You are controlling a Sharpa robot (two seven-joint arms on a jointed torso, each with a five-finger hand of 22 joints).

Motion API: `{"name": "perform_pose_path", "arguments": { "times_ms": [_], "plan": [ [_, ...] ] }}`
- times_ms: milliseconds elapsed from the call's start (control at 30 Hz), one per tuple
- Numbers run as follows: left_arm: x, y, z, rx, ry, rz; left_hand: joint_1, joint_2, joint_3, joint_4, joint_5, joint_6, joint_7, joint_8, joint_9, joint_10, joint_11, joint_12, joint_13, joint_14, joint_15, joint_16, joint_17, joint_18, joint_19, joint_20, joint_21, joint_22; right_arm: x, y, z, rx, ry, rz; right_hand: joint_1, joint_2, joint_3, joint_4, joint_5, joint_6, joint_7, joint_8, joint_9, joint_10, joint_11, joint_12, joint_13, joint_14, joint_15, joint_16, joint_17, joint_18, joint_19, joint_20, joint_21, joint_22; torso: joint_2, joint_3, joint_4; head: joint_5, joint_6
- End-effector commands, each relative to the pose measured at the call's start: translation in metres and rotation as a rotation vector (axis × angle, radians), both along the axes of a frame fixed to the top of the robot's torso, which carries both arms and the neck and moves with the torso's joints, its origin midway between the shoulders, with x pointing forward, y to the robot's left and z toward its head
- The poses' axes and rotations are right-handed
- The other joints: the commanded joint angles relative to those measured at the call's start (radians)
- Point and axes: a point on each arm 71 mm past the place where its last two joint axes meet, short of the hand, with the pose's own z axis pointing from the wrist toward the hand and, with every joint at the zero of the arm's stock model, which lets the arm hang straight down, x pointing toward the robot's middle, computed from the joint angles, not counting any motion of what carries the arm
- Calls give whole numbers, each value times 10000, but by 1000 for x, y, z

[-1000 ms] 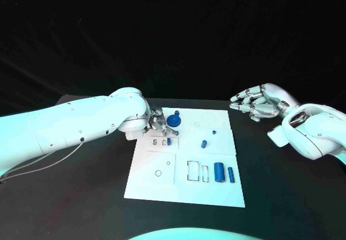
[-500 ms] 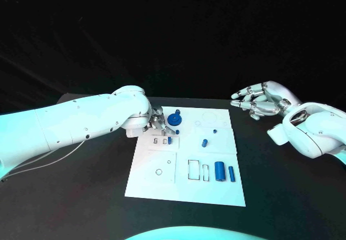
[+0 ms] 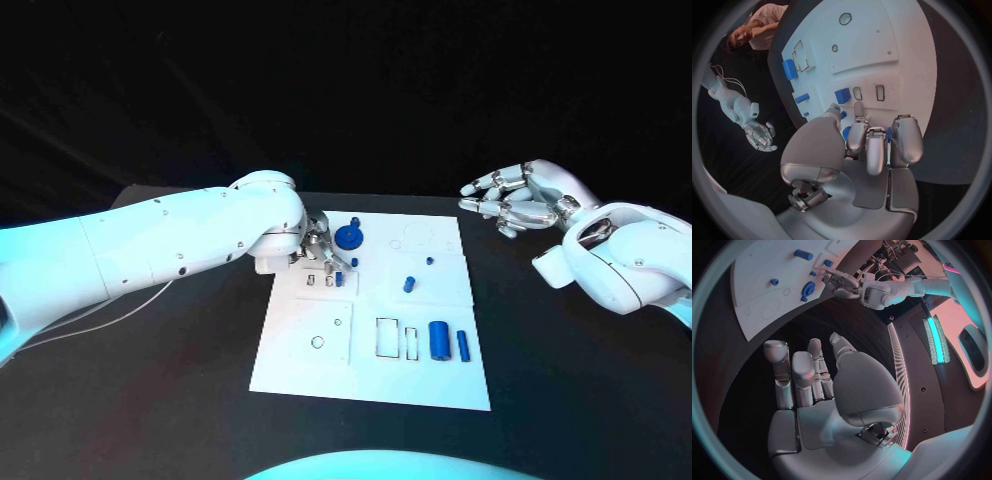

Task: Assemble the parts on the task board

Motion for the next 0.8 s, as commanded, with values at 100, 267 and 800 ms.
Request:
{"name": "perform_pose_path", "arguments": {
  "times_ms": [100,267,800],
  "plan": [
    [-3,-4,-3,8,436,-266,126,32,74,4,8,66,31,-60,6,-75,-7,-85,-49,946,79,-50,2249,-99,-66,32,-24,-32,0,1,0,-15,47,5,30,21,17,25,45,-62,10,34,-15,34,2,-66,-8,-29,16,-21,-12,124,-5,1,-31,-8,3,10,2,4,-35],
    [-3,-3,-4,23,516,-274,190,56,132,4,10,73,34,-83,9,-88,-4,-101,-62,946,82,-50,2252,-100,-67,35,-22,-27,0,2,-1,-90,119,-1,23,24,18,34,47,-66,10,36,-18,33,3,-73,-21,-30,16,-39,-24,131,-20,1,-74,-40,-5,7,8,-4,-58],
    [-5,-4,-5,-3,803,-353,283,157,273,15,9,180,13,-83,43,-34,-17,-67,26,962,76,-28,2299,-111,-39,37,6,40,2,4,-2,-140,138,12,23,31,23,41,54,-64,8,43,-20,30,2,-83,-40,-32,17,-66,-42,137,-29,1,-117,-71,2,6,8,-28,-54]
  ]
}}
